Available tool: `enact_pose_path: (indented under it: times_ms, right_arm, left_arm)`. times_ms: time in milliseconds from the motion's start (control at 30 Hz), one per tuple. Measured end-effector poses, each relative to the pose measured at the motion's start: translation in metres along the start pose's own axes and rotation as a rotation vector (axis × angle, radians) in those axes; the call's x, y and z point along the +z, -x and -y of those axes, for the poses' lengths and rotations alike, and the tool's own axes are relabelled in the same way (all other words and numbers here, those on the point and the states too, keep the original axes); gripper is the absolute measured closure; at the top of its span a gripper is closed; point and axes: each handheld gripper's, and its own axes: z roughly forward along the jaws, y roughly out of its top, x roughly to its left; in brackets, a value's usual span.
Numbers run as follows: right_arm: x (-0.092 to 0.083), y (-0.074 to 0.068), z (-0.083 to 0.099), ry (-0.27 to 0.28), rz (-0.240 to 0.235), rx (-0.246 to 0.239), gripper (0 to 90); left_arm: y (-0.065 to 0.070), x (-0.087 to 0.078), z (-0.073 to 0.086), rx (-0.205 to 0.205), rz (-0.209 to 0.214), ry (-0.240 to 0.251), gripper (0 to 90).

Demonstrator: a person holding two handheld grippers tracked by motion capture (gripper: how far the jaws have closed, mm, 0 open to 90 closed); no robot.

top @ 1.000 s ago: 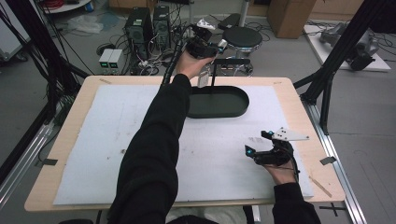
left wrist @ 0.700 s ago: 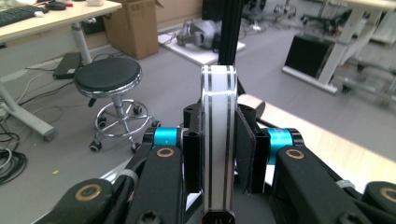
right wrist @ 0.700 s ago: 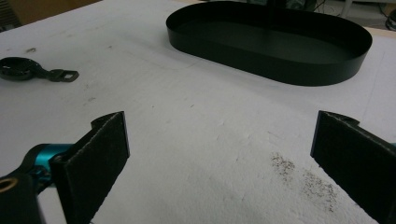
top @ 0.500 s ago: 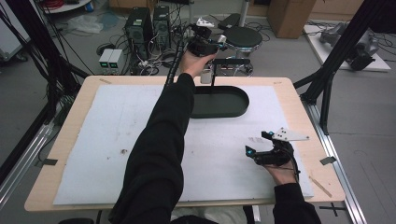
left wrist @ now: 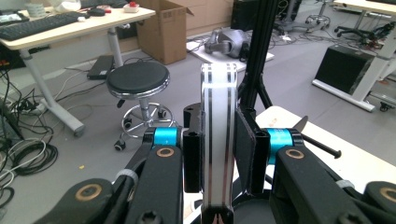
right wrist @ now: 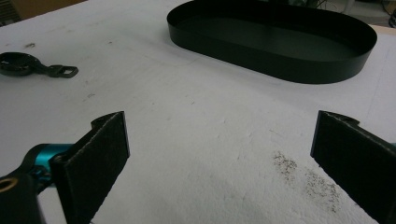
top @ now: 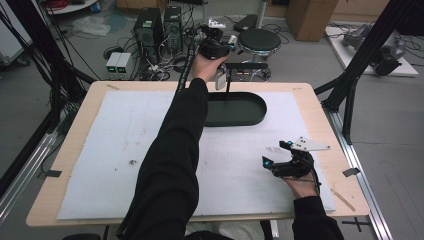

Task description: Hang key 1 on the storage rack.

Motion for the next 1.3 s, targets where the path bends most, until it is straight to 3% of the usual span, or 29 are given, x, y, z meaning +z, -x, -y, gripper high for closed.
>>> enact_pose_path:
  times_ms: [200,267,300,333,467,533,700,867,1000,1067,1300]
  right_arm:
    - [0.000,0.000,0.000,0.000,0.001,-0.007,3.6]
    - [0.000,0.000,0.000,0.001,0.001,-0.008,3.6]
    - [0.000,0.000,0.000,0.001,0.004,-0.009,3.6]
    - [0.000,0.000,0.000,0.001,0.004,-0.009,3.6]
    - [-0.001,-0.001,0.000,0.009,0.007,-0.009,3.6]
    - [-0.001,-0.001,0.000,0.007,0.005,-0.004,3.6]
    - [-0.001,-0.001,0.000,0.005,0.005,-0.008,3.6]
    - [-0.002,-0.001,0.000,0.004,0.006,-0.002,3.6]
    - [-0.001,-0.001,0.000,-0.001,0.005,-0.006,3.6]
    - [-0.001,-0.002,0.000,-0.003,0.005,-0.007,3.6]
    - [-0.001,-0.002,0.000,-0.005,0.008,-0.009,3.6]
  left_arm:
    - [-0.001,0.000,0.002,0.003,0.030,-0.005,70.1]
    - [0.002,-0.001,0.003,0.004,0.021,-0.005,54.2]
    - [0.003,-0.002,0.003,0.021,0.017,-0.008,39.3]
    - [0.005,-0.002,0.002,0.039,0.015,-0.013,39.3]
    - [0.008,-0.007,0.001,0.080,0.056,-0.039,17.8]
    - [0.007,-0.011,0.001,0.075,0.085,-0.055,11.2]
    - [0.002,-0.026,0.002,0.039,0.127,-0.058,8.2]
    - [-0.003,-0.043,0.009,0.037,0.188,-0.064,6.4]
    - [-0.007,-0.058,0.018,0.071,0.203,-0.074,5.6]
    - [-0.010,-0.064,0.022,0.061,0.209,-0.091,2.0]
    - [-0.017,-0.086,0.035,0.036,0.240,-0.140,1.8]
